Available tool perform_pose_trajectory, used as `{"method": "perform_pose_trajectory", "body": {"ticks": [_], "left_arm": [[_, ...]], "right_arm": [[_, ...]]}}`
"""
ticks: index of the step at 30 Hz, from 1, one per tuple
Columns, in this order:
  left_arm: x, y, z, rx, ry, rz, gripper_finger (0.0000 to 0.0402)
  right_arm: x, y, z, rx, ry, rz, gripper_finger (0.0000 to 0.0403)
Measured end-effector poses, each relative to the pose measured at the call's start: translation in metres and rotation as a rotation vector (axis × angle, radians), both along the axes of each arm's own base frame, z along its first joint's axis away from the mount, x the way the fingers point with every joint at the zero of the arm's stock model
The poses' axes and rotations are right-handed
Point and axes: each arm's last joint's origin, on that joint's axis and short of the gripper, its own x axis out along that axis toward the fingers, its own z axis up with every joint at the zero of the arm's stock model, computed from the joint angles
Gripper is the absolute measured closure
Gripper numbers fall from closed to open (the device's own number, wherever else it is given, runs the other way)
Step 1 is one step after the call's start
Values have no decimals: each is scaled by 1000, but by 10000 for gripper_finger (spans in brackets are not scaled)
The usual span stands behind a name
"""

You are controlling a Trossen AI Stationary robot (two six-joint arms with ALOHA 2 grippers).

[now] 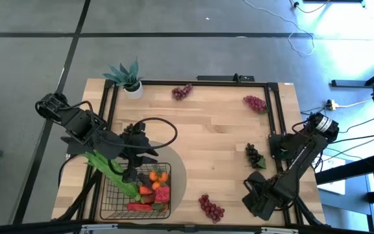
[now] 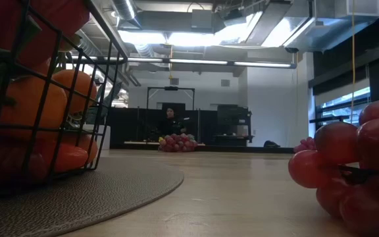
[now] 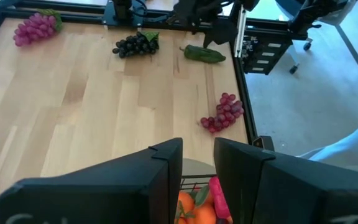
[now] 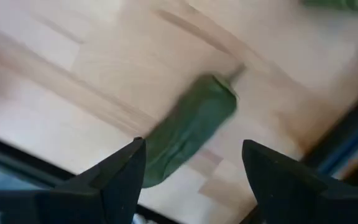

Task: Build produce basket
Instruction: Put the green chilli pepper into the wire basket

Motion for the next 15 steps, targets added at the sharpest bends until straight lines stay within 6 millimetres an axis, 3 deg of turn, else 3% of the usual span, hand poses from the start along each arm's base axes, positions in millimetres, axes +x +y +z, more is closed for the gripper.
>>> {"method": "perform_pose_trajectory", "body": {"ticks": [5, 15], "left_arm": [[0, 0, 0, 0, 0, 0, 320], [0, 0, 0, 5, 5, -1, 320]], "right_arm": [[-9, 12, -7, 34, -14, -199, 137], [-9, 24, -38, -45, -3, -222, 137]]}}
